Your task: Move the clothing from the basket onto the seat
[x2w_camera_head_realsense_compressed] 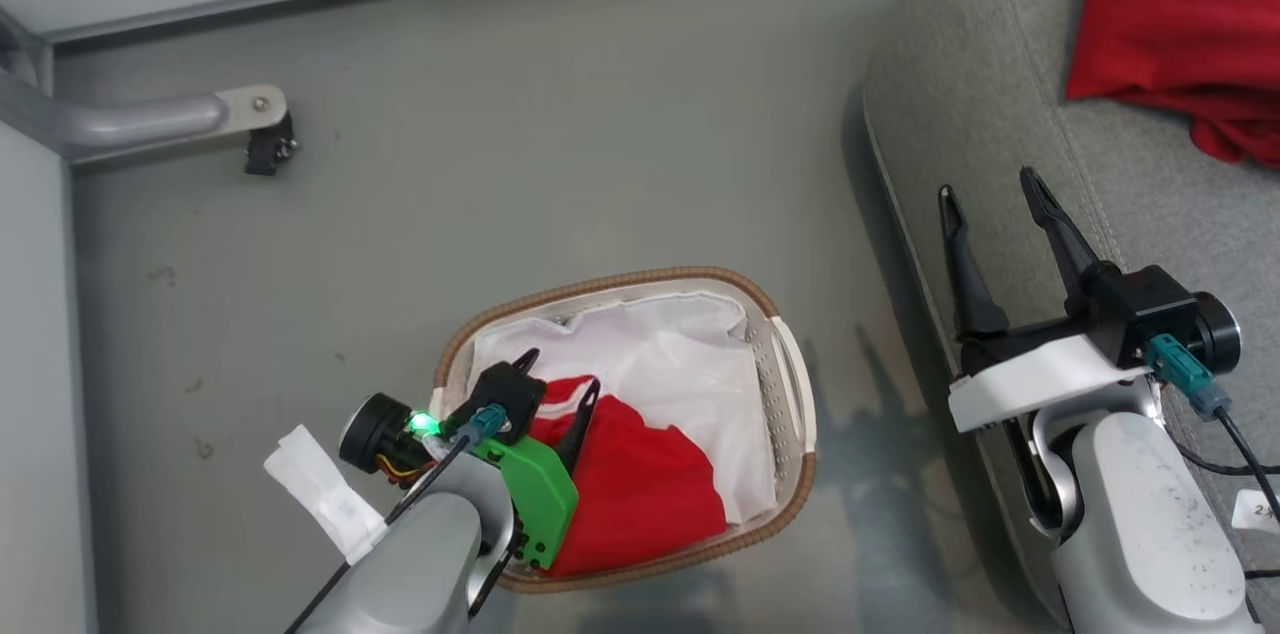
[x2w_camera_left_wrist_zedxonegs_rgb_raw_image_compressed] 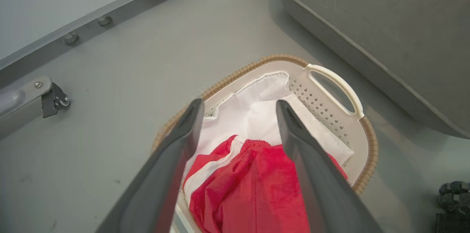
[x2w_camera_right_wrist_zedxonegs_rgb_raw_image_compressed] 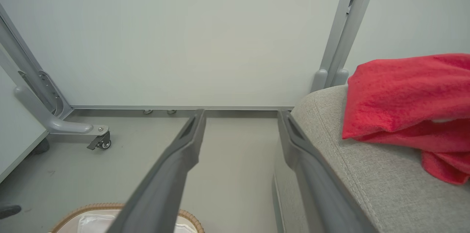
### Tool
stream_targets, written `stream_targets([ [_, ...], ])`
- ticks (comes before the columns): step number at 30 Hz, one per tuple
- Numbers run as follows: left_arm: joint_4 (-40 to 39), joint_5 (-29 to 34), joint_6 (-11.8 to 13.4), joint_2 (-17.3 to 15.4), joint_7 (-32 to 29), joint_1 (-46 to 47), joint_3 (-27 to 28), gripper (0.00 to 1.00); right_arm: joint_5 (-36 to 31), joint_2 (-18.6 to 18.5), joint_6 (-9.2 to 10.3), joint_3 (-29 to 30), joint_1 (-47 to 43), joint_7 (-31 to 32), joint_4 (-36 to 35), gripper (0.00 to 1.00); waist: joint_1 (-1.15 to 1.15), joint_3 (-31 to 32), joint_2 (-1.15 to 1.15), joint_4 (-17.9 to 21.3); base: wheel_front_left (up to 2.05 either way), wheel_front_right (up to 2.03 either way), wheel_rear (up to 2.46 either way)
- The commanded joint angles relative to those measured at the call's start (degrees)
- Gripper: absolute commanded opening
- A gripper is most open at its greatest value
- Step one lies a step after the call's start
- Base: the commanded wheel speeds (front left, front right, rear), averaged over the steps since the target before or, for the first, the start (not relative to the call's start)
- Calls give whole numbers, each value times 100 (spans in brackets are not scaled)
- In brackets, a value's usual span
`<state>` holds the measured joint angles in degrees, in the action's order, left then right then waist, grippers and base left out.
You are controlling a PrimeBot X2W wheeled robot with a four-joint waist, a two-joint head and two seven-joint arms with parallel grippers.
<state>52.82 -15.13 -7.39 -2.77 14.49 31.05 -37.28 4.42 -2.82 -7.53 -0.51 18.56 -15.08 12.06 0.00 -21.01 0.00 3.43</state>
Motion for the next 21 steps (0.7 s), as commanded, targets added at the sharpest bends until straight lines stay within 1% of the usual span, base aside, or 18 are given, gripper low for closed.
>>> stream_targets([
  [1, 212, -94, -15, -76, -72, 215, -125, 100, 32, -14, 8, -57, 129, -14, -44, 100, 0, -760, 0, 586, 0, 0, 0],
  [6, 860, -272, -16, -190, -294, 590, -608, 100, 138, -12, 8, -259, 319, -14, -145, 100, 0, -1223, 0, 872, 0, 0, 0],
  [11, 1328, -485, -16, -361, -497, 876, -842, 100, 257, -12, 8, -432, 483, -14, -232, 100, 0, -1628, 0, 1093, 0, 0, 0],
  [14, 1596, -566, -17, -529, -504, 1058, -915, 100, 361, -12, 8, -541, 605, -14, -271, 100, 0, -1881, 0, 1222, 0, 0, 0],
  [21, 1877, -685, -17, -741, -522, 1305, -919, 100, 508, -11, 8, -687, 748, -14, -356, 100, 0, -2214, 0, 1355, 0, 0, 0],
])
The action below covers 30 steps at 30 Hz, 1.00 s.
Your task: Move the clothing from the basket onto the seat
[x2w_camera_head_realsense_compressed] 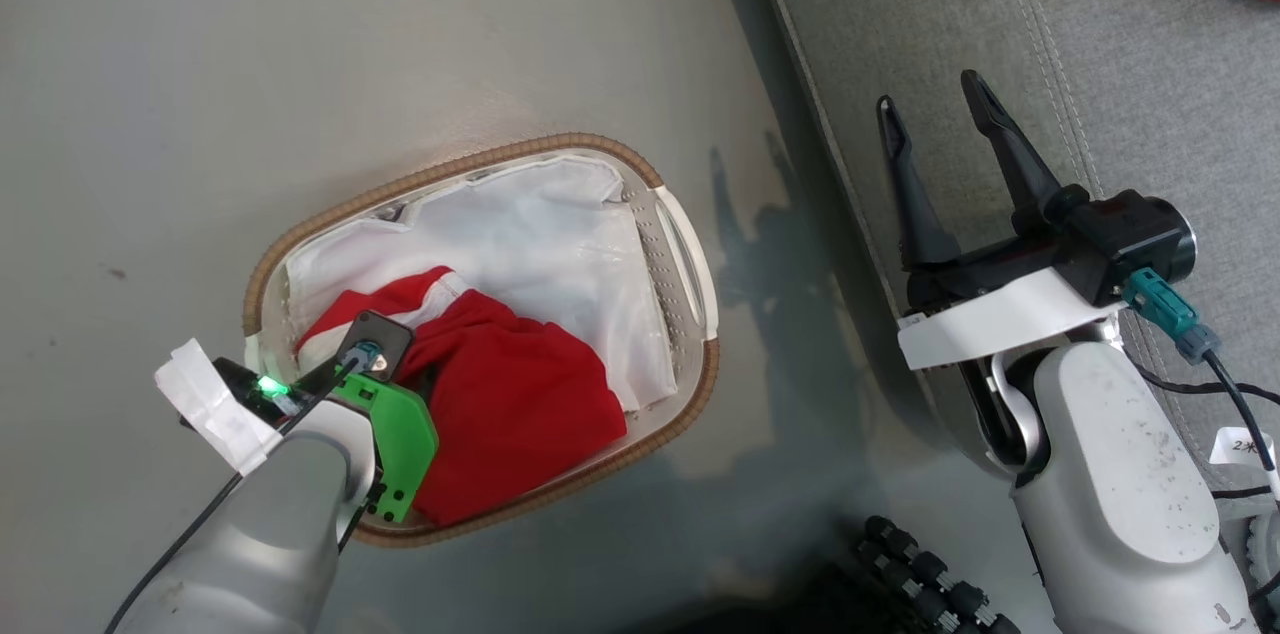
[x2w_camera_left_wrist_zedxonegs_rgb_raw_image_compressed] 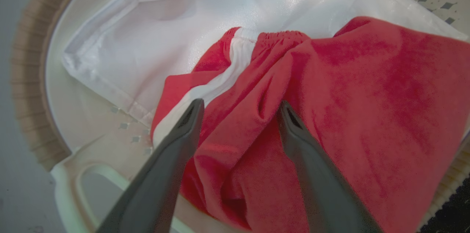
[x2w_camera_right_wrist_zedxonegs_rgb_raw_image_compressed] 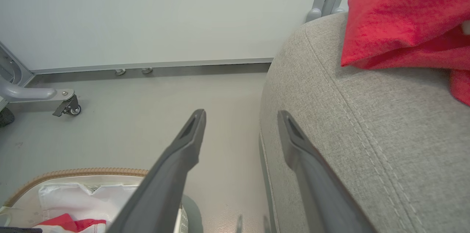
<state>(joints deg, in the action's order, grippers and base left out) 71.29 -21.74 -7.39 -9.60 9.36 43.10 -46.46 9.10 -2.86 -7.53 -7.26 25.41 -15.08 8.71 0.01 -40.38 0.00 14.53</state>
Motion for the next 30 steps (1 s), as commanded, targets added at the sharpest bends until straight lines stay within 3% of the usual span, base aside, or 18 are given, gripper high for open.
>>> stream_targets([
  [1, 49, -34, -17, -68, -14, 120, -18, 100, 65, -9, 8, -27, 86, -14, -24, 100, -1, -311, 0, 261, 0, 0, 0],
  [7, 151, -87, -17, -78, -199, 158, -69, 100, 130, -8, 8, -99, 154, -14, -6, 100, -1, -388, 0, 329, 0, 0, 0],
  [8, 161, -112, -17, -70, -229, 151, -62, 82, 126, -9, 8, -106, 165, -14, -5, 100, -1, -389, 0, 338, 0, 0, 0],
  [9, 172, -125, -17, -65, -256, 153, -58, 56, 139, -9, 8, -115, 175, -14, -3, 100, -1, -388, 0, 346, 0, 0, 0],
  [11, 190, -152, -17, -46, -268, 157, -52, 23, 152, -9, 8, -122, 183, -14, 11, 100, -1, -377, 0, 354, 0, 0, 0],
  [12, 195, -164, -17, -31, -266, 152, -46, 0, 150, -9, 8, -120, 179, -14, 20, 100, -1, -363, 0, 353, 0, 0, 0],
  [21, 88, -301, -17, 196, 90, -99, -196, 0, 19, -9, 8, -15, -14, -14, 170, 100, -1, 86, 0, 171, 0, 0, 0],
  [30, -459, -632, -17, 329, 445, -307, -558, 0, -255, -13, 8, 144, -296, -14, 348, 100, -1, 985, 0, -244, 0, 0, 0],
])
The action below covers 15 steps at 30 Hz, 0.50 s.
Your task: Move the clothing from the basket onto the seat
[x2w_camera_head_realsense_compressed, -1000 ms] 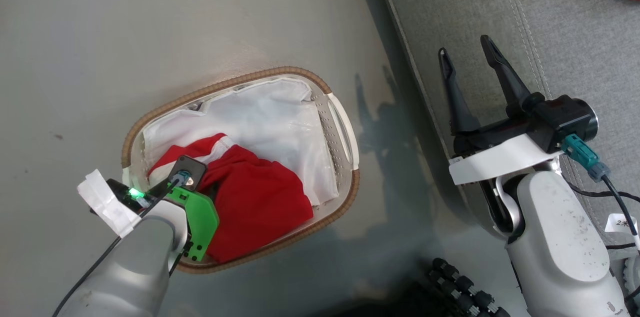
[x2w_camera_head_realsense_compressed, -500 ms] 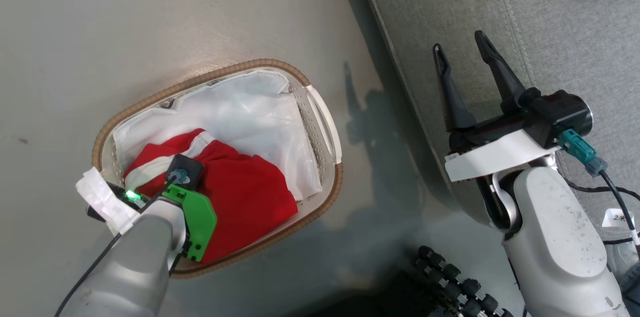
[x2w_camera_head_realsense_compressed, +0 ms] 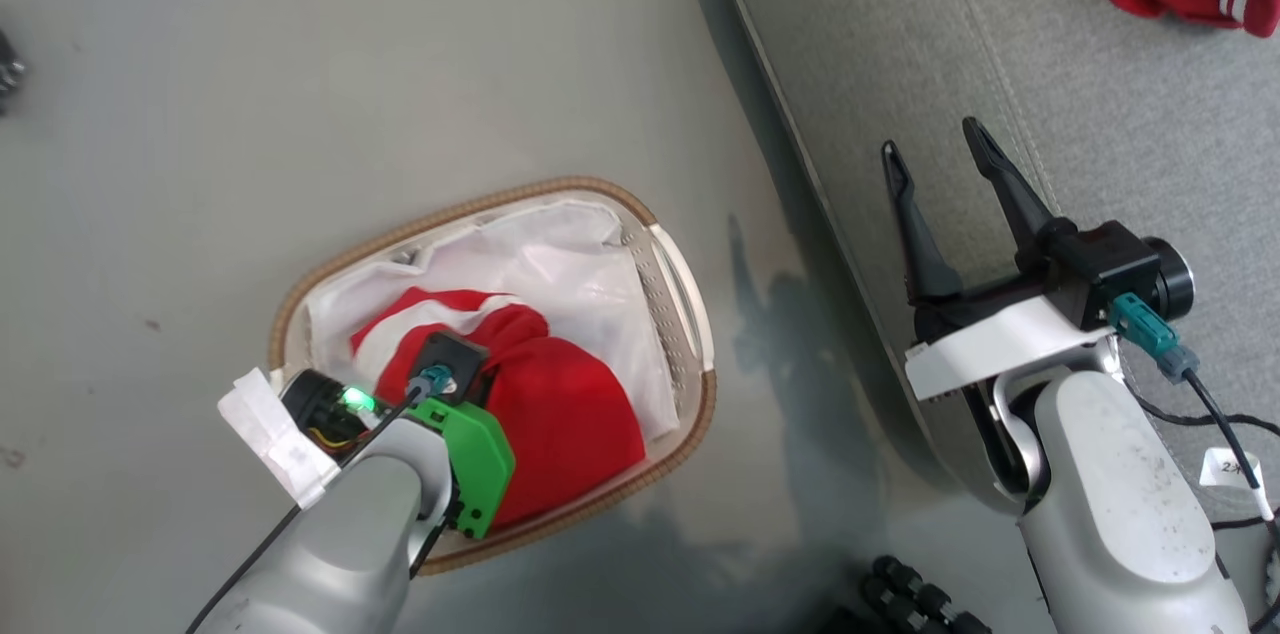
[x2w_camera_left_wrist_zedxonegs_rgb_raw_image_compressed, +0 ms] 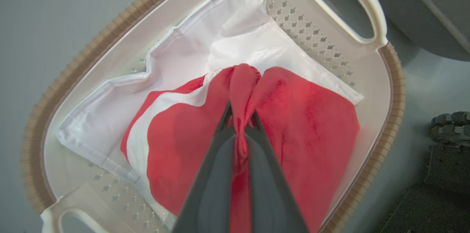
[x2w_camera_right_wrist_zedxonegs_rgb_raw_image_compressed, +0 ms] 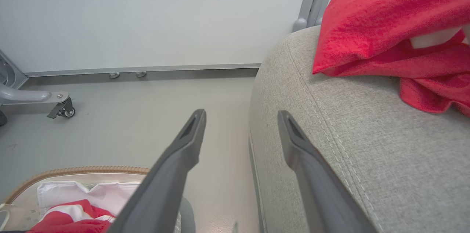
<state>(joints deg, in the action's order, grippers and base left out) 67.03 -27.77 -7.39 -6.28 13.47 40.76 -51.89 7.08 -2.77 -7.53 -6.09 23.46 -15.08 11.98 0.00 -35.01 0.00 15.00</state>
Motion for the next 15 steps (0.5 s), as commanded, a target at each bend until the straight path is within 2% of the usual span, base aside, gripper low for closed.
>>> stream_targets([
  [1, -115, -66, -17, -7, 62, -88, -62, 0, -88, -23, 8, 54, -136, -14, 37, 100, 0, 552, 0, -336, 0, 0, 0],
  [15, -1263, -361, -17, -336, 176, 267, -812, 0, -531, -22, 8, 490, -921, -14, 207, 100, 0, 2204, 0, -965, 0, 0, 0],
])
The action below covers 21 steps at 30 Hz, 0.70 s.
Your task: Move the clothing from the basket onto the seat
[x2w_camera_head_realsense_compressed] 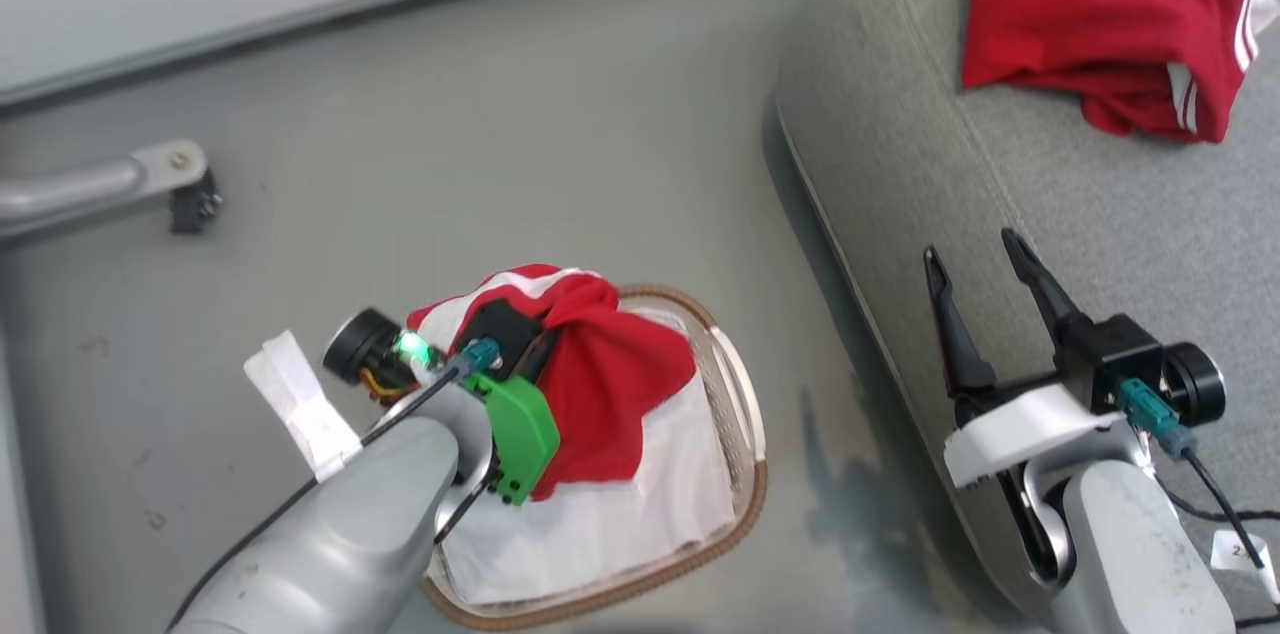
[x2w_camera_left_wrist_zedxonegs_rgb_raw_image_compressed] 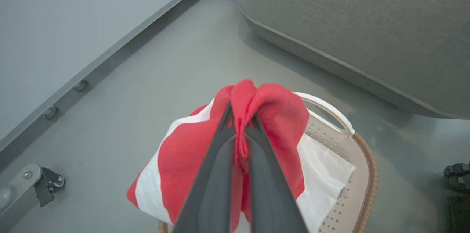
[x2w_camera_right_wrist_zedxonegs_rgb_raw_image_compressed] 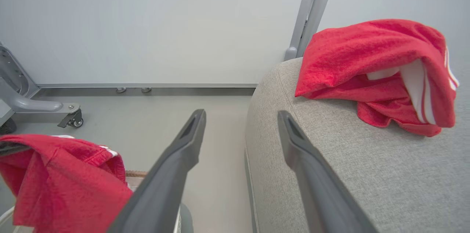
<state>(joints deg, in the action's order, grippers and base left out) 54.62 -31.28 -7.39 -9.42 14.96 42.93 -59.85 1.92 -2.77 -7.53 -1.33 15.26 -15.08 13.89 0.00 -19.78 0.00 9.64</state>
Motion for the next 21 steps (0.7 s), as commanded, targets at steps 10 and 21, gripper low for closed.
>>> stream_targets([
  [10, -860, -54, -18, -357, -60, 893, -654, 0, -186, -21, 8, 59, -521, -14, 67, 100, 0, 1537, 0, -679, 0, 0, 0],
  [21, -1548, -260, -17, -631, -175, 2016, -799, 0, -142, -19, 8, -264, -513, -14, 73, 100, 0, 1876, 0, -732, 0, 0, 0],
])
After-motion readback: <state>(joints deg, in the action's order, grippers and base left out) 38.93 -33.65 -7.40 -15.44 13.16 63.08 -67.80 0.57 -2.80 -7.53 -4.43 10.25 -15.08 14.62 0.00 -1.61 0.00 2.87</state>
